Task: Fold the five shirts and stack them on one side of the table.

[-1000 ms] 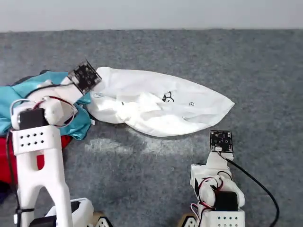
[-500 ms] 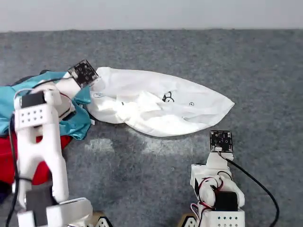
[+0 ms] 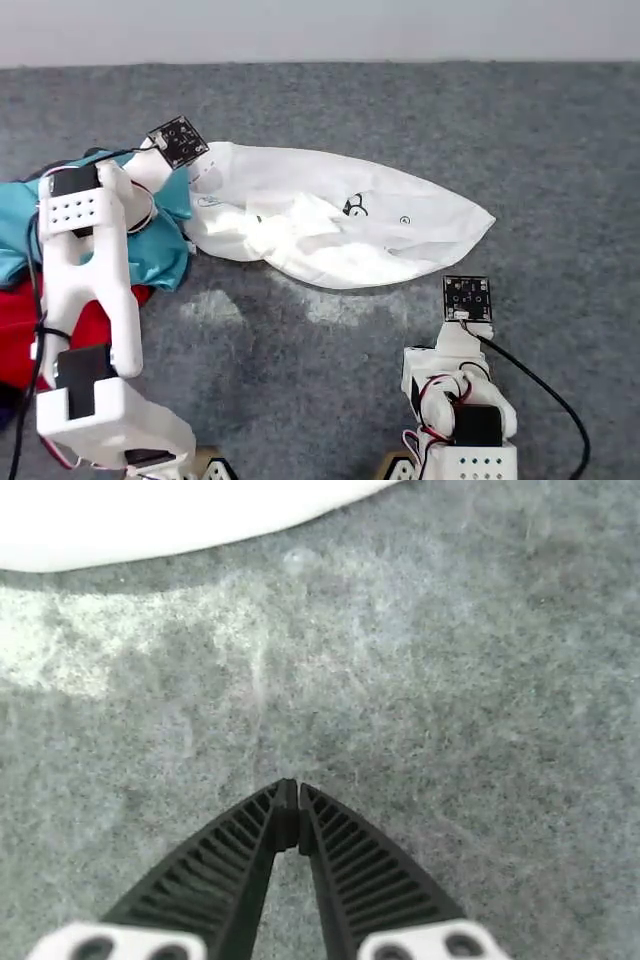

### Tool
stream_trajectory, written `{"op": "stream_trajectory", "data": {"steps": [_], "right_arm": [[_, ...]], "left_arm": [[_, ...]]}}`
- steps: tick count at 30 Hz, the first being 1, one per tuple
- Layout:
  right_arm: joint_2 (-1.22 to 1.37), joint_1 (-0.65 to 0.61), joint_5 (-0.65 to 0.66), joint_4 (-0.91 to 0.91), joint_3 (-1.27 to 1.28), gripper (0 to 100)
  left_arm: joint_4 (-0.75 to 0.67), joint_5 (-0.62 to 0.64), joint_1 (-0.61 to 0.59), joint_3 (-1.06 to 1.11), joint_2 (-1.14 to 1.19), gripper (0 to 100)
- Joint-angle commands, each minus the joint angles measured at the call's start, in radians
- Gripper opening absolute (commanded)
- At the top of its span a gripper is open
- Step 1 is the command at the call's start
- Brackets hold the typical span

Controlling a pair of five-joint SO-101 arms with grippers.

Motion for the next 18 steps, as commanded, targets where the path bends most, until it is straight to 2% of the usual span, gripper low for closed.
{"op": "stream_trajectory", "data": {"steps": [1,8,13,18], "right_arm": [[-0.005,-0.004,0.008,0.004,0.008,0.9],[-0.005,-0.004,0.008,0.004,0.008,0.9],[-0.005,-0.004,0.008,0.004,0.008,0.9],[-0.005,-0.004,0.008,0.004,0.008,0.9]], "left_arm": [[-0.063,-0.008,-0.020,-0.044,-0.014,1],[-0.183,0.002,-0.166,-0.102,-0.055,1],[-0.302,0.107,-0.311,-0.145,-0.054,1],[-0.384,0.132,-0.457,-0.173,-0.052,1]]}}
